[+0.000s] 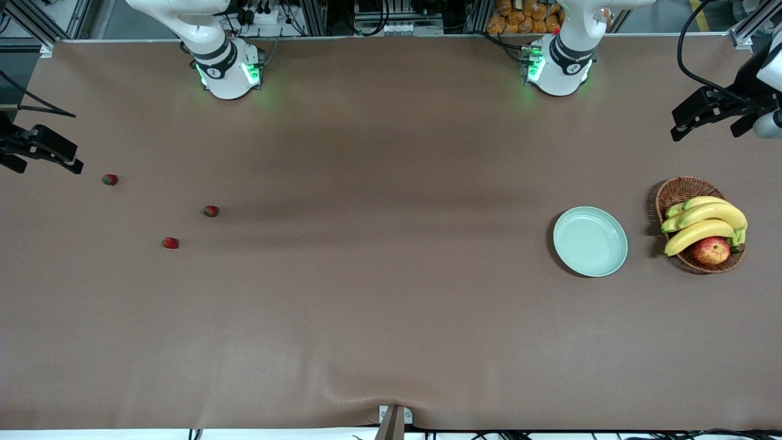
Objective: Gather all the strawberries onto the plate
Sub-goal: 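Reach the right gripper toward the strawberries while the left gripper nears the plate, then grasp a red strawberry with the right gripper, then carry the strawberry to mid-table with the right gripper while the left gripper approaches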
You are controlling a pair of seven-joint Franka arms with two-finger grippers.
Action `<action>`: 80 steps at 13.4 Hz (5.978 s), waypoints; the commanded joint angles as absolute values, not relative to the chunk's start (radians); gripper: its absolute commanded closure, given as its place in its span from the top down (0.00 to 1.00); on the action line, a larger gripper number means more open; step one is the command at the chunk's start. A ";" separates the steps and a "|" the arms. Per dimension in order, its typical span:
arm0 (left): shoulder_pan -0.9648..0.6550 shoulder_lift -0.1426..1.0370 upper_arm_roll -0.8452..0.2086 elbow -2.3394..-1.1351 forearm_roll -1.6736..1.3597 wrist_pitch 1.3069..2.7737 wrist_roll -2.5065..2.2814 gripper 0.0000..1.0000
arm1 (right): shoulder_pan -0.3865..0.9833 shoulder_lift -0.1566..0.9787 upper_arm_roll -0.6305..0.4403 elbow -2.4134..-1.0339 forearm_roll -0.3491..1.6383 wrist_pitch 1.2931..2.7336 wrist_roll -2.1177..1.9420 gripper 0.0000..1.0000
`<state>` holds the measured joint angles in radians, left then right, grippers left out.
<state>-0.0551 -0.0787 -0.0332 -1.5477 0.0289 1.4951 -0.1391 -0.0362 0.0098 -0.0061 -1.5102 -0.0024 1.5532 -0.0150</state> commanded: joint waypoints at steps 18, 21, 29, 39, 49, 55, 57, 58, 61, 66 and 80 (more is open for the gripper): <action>-0.072 0.086 -0.029 -1.543 0.008 1.638 -0.127 1.00 | -0.100 0.130 0.009 -1.511 -0.005 1.546 -0.034 1.00; -0.098 0.153 -0.035 -1.543 0.008 1.747 -0.135 1.00 | -0.123 0.149 0.009 -1.592 0.003 1.616 -0.032 1.00; -0.124 0.290 -0.034 -1.542 0.021 1.913 -0.118 1.00 | -0.149 0.179 0.011 -1.960 0.005 2.006 -0.034 1.00; -0.124 0.290 -0.034 -1.543 0.021 1.927 -0.133 1.00 | -0.193 0.405 0.011 -2.000 0.003 2.292 -0.124 0.93; -0.133 0.291 -0.043 -1.528 0.026 1.927 -0.129 1.00 | -0.213 0.494 0.014 -2.013 0.005 2.358 -0.158 0.76; -0.120 0.259 -0.044 -1.534 0.026 1.890 -0.121 1.00 | -0.202 0.509 0.017 -2.059 0.014 2.419 -0.158 0.51; -0.118 0.238 -0.043 -1.534 0.026 1.862 -0.126 1.00 | -0.198 0.509 0.018 -2.056 0.014 2.413 -0.158 0.16; -0.115 0.235 -0.043 -1.534 0.025 1.846 -0.124 1.00 | -0.189 0.509 0.018 -2.051 0.014 2.408 -0.150 0.03; -0.112 0.225 -0.043 -1.534 0.023 1.816 -0.124 1.00 | -0.167 0.494 0.020 -2.020 0.015 2.355 -0.141 0.00; -0.115 0.222 -0.043 -1.536 0.025 1.792 -0.129 1.00 | -0.154 0.479 0.066 -1.869 0.099 2.177 -0.077 0.00; -0.179 0.298 -0.055 -1.546 0.012 1.825 -0.137 1.00 | 0.406 0.636 0.069 -1.591 0.414 2.319 0.805 0.00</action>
